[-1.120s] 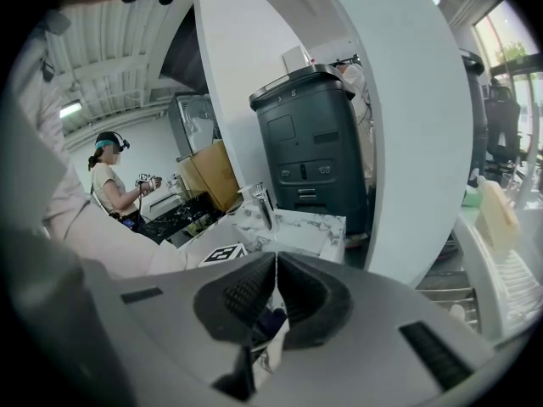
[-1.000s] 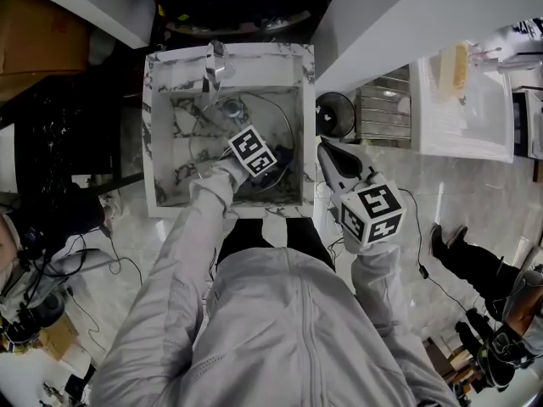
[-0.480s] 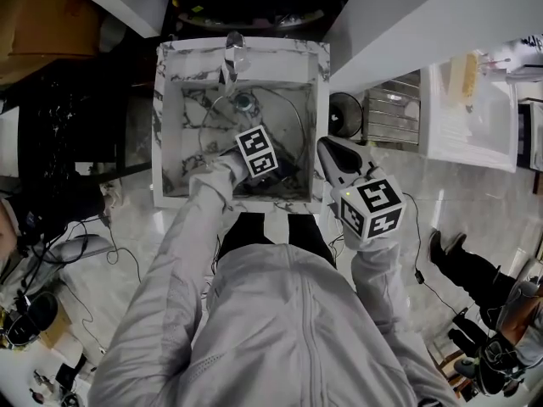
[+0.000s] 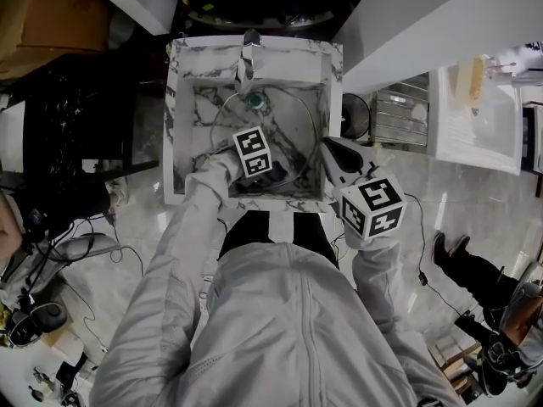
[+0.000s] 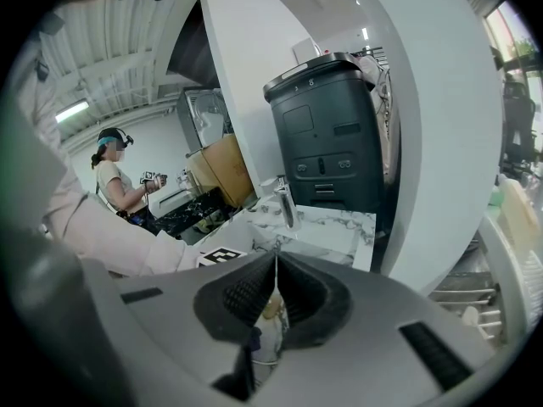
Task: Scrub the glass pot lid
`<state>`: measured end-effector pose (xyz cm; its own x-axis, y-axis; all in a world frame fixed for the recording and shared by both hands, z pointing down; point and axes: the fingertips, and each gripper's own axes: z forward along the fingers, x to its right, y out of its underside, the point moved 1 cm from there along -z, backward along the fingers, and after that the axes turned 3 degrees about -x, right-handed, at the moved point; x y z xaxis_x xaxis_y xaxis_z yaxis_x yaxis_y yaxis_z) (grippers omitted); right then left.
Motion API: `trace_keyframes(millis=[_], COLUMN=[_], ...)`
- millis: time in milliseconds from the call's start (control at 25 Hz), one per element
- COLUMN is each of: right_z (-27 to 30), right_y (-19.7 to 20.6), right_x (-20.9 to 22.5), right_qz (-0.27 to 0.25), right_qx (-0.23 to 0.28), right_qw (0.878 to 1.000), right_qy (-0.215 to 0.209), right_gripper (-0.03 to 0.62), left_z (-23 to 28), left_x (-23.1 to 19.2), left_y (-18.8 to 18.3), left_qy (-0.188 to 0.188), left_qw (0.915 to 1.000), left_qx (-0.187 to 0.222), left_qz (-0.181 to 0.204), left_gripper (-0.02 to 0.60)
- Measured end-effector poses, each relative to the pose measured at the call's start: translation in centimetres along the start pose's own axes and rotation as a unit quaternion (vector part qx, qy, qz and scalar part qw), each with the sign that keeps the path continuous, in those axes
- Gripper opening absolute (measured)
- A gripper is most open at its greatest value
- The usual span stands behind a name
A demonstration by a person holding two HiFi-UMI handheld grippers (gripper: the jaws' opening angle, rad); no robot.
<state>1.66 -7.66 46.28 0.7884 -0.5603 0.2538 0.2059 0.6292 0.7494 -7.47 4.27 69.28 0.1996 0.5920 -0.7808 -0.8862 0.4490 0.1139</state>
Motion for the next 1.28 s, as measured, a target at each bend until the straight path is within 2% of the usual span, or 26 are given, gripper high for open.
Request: trace_keyframes(millis=[360,600,840,1080,1280], right_z=[0.9,1.1,1.3,1.2,1.0], right_y=[-0.2,0.0,0.3,0.2,0.4], right_x=[-1.3,-1.9,-1.7,-1.0,-0.1], right_qz=[0.012,0.020,0.021,0.014,0.007], right_qx=[0.008,0.012,0.008,0.004,0.000], right_qw=[1.000,0.999,1.000,1.000,1.000], right_qy=[0.016,0.024,0.021,0.017,0.013], right_gripper=[0.029,0.031,0.031,0.029,0.031], left_z=[-2.2,-3.9,-5.8,-7.5,-9.5], left_x=[-2.2,-3.8,-5.8,-7.5,-9.2], left_y=[2.8,3.9,4.2,4.3,3.9], left_qy=[-0.045,-0.098,-0.151,-0.208,-0.271], left_qw=[0.9986,0.9943,0.9875,0.9773,0.9619], left_qx=[-0.024,-0.041,-0.042,-0.034,-0.017], left_qz=[-0.011,-0.002,-0.010,-0.022,-0.034], left_gripper=[0.071,0.071,0.071,0.071,0.071])
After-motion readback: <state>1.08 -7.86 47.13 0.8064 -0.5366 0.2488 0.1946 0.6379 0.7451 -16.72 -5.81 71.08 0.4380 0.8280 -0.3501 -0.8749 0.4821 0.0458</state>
